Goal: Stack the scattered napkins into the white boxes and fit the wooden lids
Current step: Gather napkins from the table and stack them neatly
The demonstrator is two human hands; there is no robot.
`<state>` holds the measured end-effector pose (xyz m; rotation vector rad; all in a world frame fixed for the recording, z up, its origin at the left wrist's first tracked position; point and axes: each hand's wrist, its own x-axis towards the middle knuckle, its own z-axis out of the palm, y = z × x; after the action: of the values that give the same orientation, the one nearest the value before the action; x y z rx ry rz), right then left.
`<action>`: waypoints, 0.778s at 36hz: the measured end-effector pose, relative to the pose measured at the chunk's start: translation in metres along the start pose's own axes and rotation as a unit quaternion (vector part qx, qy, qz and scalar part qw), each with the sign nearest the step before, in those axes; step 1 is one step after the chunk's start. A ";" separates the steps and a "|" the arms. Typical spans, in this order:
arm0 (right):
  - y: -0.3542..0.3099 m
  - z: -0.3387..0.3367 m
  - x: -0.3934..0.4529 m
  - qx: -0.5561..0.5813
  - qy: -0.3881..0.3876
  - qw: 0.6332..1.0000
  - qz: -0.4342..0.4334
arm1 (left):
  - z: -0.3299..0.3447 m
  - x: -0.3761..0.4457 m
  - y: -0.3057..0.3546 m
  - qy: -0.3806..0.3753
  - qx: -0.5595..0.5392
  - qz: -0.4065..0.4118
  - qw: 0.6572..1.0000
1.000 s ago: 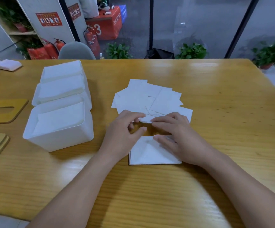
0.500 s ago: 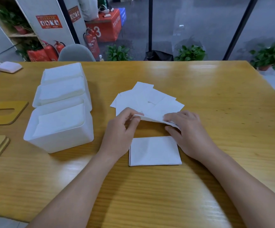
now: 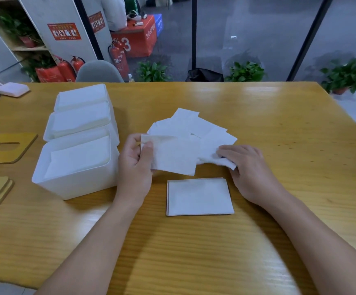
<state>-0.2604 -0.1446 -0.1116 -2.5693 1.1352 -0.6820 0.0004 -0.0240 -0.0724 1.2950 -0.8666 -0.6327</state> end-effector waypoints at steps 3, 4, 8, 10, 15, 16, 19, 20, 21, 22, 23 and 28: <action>0.002 -0.008 0.000 0.000 0.004 1.000 0.024 | 0.001 0.000 0.000 -0.006 -0.032 -0.040 0.999; 0.003 -0.012 0.000 0.003 0.009 0.999 0.039 | 0.001 0.000 0.000 -0.012 -0.045 -0.048 0.998; 0.002 -0.025 -0.001 0.069 0.057 0.992 0.089 | 0.003 0.000 -0.002 -0.044 -0.094 -0.074 0.992; -0.008 -0.032 -0.001 0.157 0.075 0.979 0.110 | 0.005 -0.001 -0.003 -0.057 -0.099 -0.086 0.990; -0.042 -0.034 -0.002 0.379 0.018 0.920 0.101 | 0.009 -0.008 -0.003 -0.095 -0.079 -0.093 0.988; -0.046 -0.031 -0.003 0.400 0.009 0.911 0.101 | 0.010 -0.009 -0.002 -0.100 -0.074 -0.089 0.988; -0.053 -0.023 -0.005 0.429 -0.002 0.897 0.104 | 0.010 -0.013 0.002 -0.123 -0.049 -0.075 0.988; -0.052 -0.021 -0.006 0.434 0.002 0.894 0.113 | 0.010 -0.015 0.004 -0.136 -0.037 -0.071 0.987; -0.053 -0.021 -0.006 0.437 0.002 0.892 0.120 | 0.008 -0.016 0.004 -0.149 -0.020 -0.065 0.987; -0.052 -0.020 -0.006 0.437 0.000 0.890 0.130 | 0.007 -0.016 0.005 -0.159 0.000 -0.057 0.986; -0.053 -0.022 -0.006 0.442 -0.009 0.886 0.140 | 0.006 -0.016 0.005 -0.161 0.020 -0.048 0.986; -0.048 -0.033 -0.008 0.411 -0.133 0.885 0.175 | 0.000 -0.012 0.002 -0.153 0.104 -0.028 0.982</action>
<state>-0.2519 -0.1080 -0.0663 -1.6258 0.9069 -0.5357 -0.0065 -0.0135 -0.0732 1.4356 -1.1753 -0.8176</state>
